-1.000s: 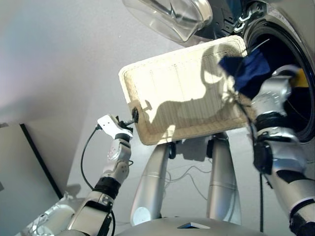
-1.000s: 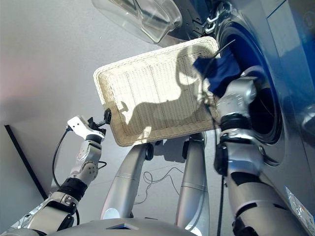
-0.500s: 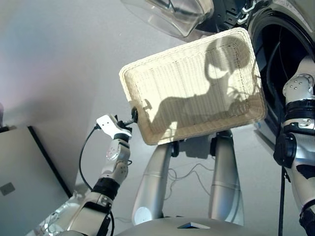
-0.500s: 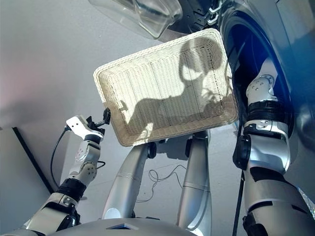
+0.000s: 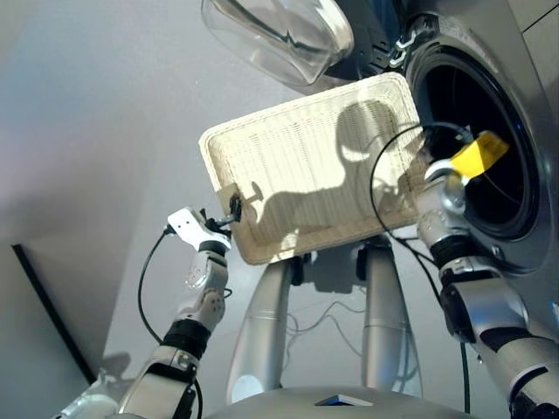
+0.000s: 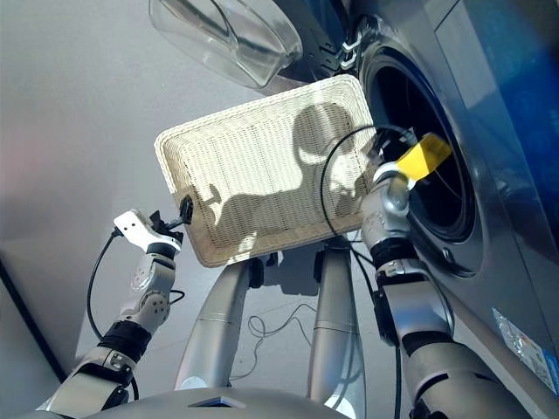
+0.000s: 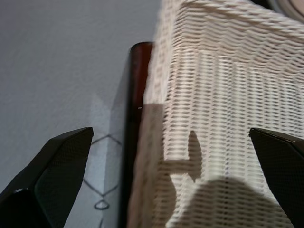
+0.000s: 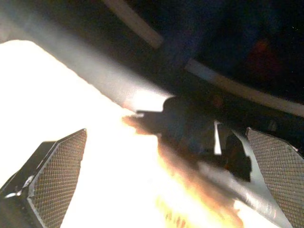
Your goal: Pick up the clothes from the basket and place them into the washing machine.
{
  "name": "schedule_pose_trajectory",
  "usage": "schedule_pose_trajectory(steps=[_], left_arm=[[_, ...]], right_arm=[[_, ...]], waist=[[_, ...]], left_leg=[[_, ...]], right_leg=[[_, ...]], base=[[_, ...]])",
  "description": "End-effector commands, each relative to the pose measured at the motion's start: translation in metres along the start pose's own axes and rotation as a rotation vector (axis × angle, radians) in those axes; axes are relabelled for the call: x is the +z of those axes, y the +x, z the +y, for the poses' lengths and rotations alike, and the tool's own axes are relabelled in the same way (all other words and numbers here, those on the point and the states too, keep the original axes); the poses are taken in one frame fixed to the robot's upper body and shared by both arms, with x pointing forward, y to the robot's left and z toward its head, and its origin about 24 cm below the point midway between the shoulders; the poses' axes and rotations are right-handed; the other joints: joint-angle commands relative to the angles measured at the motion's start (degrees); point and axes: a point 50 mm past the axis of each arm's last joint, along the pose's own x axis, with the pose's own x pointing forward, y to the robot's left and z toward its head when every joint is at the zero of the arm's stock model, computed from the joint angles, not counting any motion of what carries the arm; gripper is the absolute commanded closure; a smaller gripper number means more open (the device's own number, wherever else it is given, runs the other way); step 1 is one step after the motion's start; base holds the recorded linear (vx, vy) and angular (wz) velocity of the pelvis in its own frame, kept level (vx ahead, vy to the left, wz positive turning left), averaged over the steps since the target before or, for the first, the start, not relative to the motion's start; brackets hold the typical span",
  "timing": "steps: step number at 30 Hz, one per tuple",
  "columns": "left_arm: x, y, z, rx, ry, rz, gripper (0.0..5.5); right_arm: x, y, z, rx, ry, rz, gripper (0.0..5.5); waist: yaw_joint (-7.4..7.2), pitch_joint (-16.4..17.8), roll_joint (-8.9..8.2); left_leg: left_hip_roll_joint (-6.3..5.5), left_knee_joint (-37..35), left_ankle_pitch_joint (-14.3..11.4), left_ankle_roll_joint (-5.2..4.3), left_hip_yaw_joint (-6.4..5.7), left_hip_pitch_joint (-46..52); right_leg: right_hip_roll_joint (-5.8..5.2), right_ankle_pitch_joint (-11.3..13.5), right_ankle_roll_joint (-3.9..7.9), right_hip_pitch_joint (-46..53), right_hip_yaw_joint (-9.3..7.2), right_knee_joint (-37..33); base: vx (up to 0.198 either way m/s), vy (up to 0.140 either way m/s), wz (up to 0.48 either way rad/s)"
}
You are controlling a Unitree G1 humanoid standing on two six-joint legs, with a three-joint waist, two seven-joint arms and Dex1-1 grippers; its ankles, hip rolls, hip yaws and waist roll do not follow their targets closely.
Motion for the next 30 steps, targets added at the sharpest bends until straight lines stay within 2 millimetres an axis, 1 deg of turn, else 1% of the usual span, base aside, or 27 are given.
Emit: schedule_pose_trajectory(steps=[1,2,4,5,8,9,12,13,16,17,21,24,28,30], left_arm=[[0.001,-0.009,0.028,0.074,0.071,-0.005,0.0],[-0.004,-0.01,0.034,0.093,0.094,0.023,0.0],[-0.013,-0.014,0.04,0.113,0.127,0.066,0.0],[-0.02,-0.016,0.044,0.123,0.15,0.1,0.0],[-0.033,-0.025,0.056,0.143,0.226,0.181,0.0],[-0.037,-0.028,0.061,0.151,0.263,0.214,0.0],[-0.055,-0.043,0.075,0.156,0.366,0.336,0.0],[-0.058,-0.046,0.077,0.161,0.394,0.358,0.0],[-0.069,-0.06,0.089,0.178,0.446,0.444,0.0],[-0.072,-0.066,0.093,0.184,0.461,0.469,0.0],[-0.082,-0.082,0.104,0.184,0.556,0.566,0.0],[-0.087,-0.095,0.113,0.204,0.575,0.616,0.0],[-0.093,-0.108,0.119,0.203,0.596,0.675,0.0],[-0.094,-0.115,0.123,0.223,0.593,0.693,0.0]], right_arm=[[-0.015,-0.01,0.007,0.121,-0.091,0.03,0.0],[-0.024,-0.015,0.006,0.147,-0.149,0.059,0.0],[-0.04,-0.023,0.0,0.16,-0.193,0.114,0.0],[-0.051,-0.03,-0.003,0.182,-0.248,0.151,0.0],[-0.074,-0.046,-0.015,0.201,-0.31,0.234,0.0],[-0.083,-0.054,-0.019,0.222,-0.363,0.268,0.0],[-0.111,-0.078,-0.04,0.228,-0.454,0.391,0.0],[-0.118,-0.085,-0.048,0.218,-0.463,0.429,0.0],[-0.14,-0.112,-0.069,0.206,-0.502,0.546,0.0],[-0.147,-0.123,-0.077,0.199,-0.516,0.592,0.0],[-0.167,-0.159,-0.107,0.146,-0.544,0.746,0.0],[-0.177,-0.183,-0.121,0.115,-0.544,0.838,0.0],[-0.187,-0.212,-0.139,0.07,-0.55,0.952,0.0],[-0.189,-0.225,-0.147,0.033,-0.523,0.998,0.0]], waist=[[0.52,-2.82,-0.7],[0.55,-3.0,-1.16],[0.44,-3.0,-1.81],[0.48,-3.16,-2.24],[0.27,-3.29,-3.5],[0.16,-3.42,-3.94],[-0.13,-3.86,-5.12],[-0.18,-3.8,-5.41],[-0.51,-4.17,-6.45],[-0.9,-4.34,-6.94],[-1.2,-4.92,-8.16],[-1.44,-5.59,-8.71],[-1.74,-7.55,-8.72],[-1.96,-8.32,-8.86]], left_leg=[[-1.15,-6.82,2.52,1.7,0.28,1.55],[-1.17,-7.68,2.96,1.59,0.18,2.61],[-1.33,-9.35,3.62,1.36,-0.25,4.76],[-1.28,-10.64,4.09,1.18,-0.37,6.53],[-1.58,-12.97,4.92,0.87,-0.75,10.79],[-1.72,-14.11,5.25,0.73,-0.92,12.51],[-1.71,-17.25,6.15,0.32,-1.52,17.97],[-1.79,-18.26,6.41,0.23,-1.67,19.75],[-1.83,-22.84,7.87,-0.5,-2.13,26.4],[-2.0,-24.54,9.9,-0.36,-2.09,27.87],[-1.71,-28.36,10.51,-0.74,-2.25,35.55],[-1.38,-30.93,10.82,-0.8,-2.2,40.45],[-1.47,-34.18,11.43,-1.04,-1.76,45.78],[-1.35,-35.61,11.58,-1.22,-1.46,48.46]], right_leg=[[1.61,-1.38,-1.85,4.93,-3.85,-4.56],[1.46,-1.14,-1.72,6.12,-3.98,-5.43],[1.15,-0.8,-1.46,8.68,-4.34,-7.18],[0.88,-0.46,-1.22,10.48,-4.65,-8.41],[0.58,0.15,-0.92,15.55,-5.6,-11.54],[0.5,0.3,-0.77,17.49,-5.83,-12.62],[0.31,0.67,-0.23,23.38,-6.38,-15.5],[0.24,0.82,-0.06,25.2,-6.64,-16.49],[0.26,1.18,0.51,31.7,-7.6,-20.08],[0.01,2.56,0.33,33.21,-8.14,-21.54],[0.69,2.35,0.8,40.98,-8.9,-24.75],[1.23,2.23,1.13,45.84,-9.0,-26.87],[1.62,2.06,1.59,50.34,-9.44,-28.6],[1.96,1.97,1.67,52.59,-9.21,-29.29]], base=[[0.0,0.0,0.0],[0.0,0.0,0.0],[0.0,0.0,0.0],[0.053,-0.016,0.143],[0.06,-0.008,0.123],[0.066,-0.005,0.09],[0.077,0.008,0.044],[0.081,0.018,0.053],[0.056,0.011,0.058],[0.0,0.0,0.0],[0.067,0.016,0.046],[0.074,0.031,-0.046],[0.063,0.036,-0.053],[0.064,0.038,0.003]])
